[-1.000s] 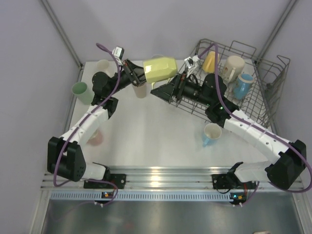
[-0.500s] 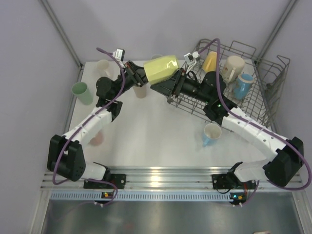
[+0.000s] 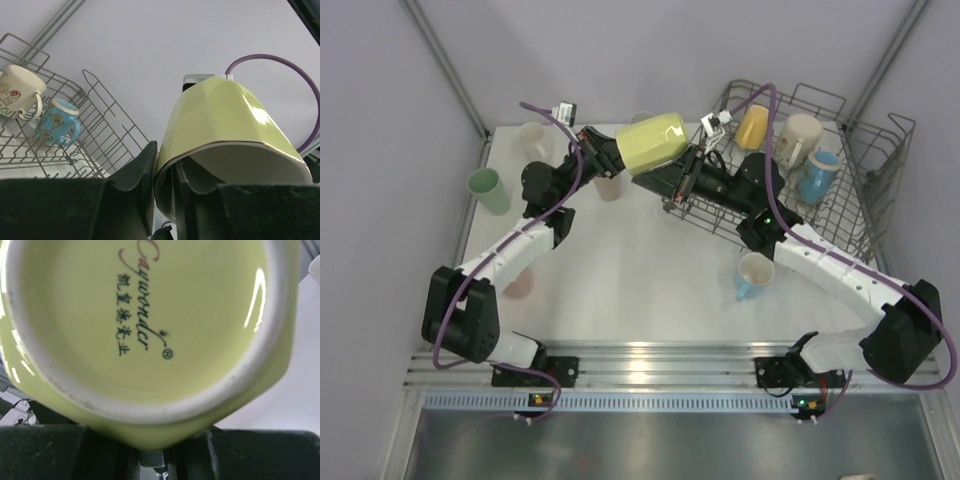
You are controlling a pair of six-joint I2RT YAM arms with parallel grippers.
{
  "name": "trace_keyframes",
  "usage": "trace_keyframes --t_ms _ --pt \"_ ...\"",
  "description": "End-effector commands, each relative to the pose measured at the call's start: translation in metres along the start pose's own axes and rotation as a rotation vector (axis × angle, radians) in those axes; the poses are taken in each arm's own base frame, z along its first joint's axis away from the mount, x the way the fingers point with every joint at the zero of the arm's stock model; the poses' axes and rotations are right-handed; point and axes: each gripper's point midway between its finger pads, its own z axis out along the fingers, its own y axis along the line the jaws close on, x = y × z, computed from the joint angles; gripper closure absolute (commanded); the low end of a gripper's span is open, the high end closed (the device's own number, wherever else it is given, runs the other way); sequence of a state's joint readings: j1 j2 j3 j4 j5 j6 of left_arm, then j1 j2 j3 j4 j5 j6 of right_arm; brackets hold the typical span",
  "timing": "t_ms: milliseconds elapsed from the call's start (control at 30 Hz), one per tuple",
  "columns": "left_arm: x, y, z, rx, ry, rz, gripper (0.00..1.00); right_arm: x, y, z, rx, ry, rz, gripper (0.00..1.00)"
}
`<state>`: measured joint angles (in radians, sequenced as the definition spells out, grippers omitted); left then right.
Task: Load the cups into the dish rack
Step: Pass the cup from the left arm to the right
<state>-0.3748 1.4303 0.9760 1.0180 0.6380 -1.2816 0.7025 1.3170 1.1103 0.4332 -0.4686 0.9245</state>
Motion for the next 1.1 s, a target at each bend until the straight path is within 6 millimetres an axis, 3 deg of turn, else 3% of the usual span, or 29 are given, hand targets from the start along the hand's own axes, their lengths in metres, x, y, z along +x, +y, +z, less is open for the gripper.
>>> trace_keyframes --t_ms 0,33,67,133,167,267,300,333,467,767,867,933,1000,1033,1067 --pt "0.021 -0.018 -0.001 0.091 0.089 0.031 0.73 -0.036 0.039 -0.007 -0.089 -0.108 -0.154 1.0" --pt "0.021 -0.019 -0.001 0.094 0.09 0.042 0.66 -0.036 0.037 -0.007 -0.077 -0.105 -0.153 1.0" --pt "0.022 -0.021 -0.003 0.096 0.094 0.05 0.48 -0.038 0.038 -0.008 -0.068 -0.113 -0.157 1.0" --pt "0.022 -0.019 -0.004 0.079 0.088 0.1 0.33 -0.042 0.037 -0.009 -0.046 -0.123 -0.164 1.0" --pt "0.024 -0.009 -0.006 0.019 0.1 0.083 0.22 -0.041 0.034 -0.011 -0.02 -0.115 -0.174 1.0" --pt "0.015 -0.007 -0.008 -0.055 0.069 0.172 0.13 -0.05 0.022 -0.015 0.076 -0.14 -0.206 1.0" --pt "0.013 0.005 -0.009 -0.127 0.058 0.164 0.03 -0.051 0.018 -0.017 0.102 -0.142 -0.21 1.0" --pt "0.008 0.001 -0.011 -0.142 0.048 0.212 0.02 -0.054 0.017 -0.018 0.119 -0.15 -0.217 1.0" --pt "-0.003 0.016 -0.019 -0.283 0.006 0.249 0.02 -0.068 0.006 -0.027 0.224 -0.181 -0.264 1.0" --pt "-0.021 0.065 -0.052 -0.639 -0.039 0.299 0.02 -0.095 -0.035 -0.058 0.5 -0.218 -0.323 1.0" --pt "-0.024 0.07 -0.063 -0.695 -0.047 0.329 0.02 -0.105 -0.06 -0.068 0.589 -0.227 -0.336 1.0" --pt "-0.028 0.065 -0.066 -0.699 -0.055 0.362 0.02 -0.124 -0.076 -0.081 0.692 -0.259 -0.384 1.0" --pt "-0.031 0.057 -0.069 -0.701 -0.06 0.382 0.02 -0.132 -0.108 -0.095 0.837 -0.254 -0.401 1.0" --pt "-0.032 0.055 -0.071 -0.702 -0.059 0.4 0.02 -0.144 -0.11 -0.098 0.875 -0.266 -0.429 1.0" --pt "-0.032 0.052 -0.072 -0.701 -0.059 0.408 0.02 -0.143 -0.135 -0.106 0.981 -0.244 -0.43 1.0"
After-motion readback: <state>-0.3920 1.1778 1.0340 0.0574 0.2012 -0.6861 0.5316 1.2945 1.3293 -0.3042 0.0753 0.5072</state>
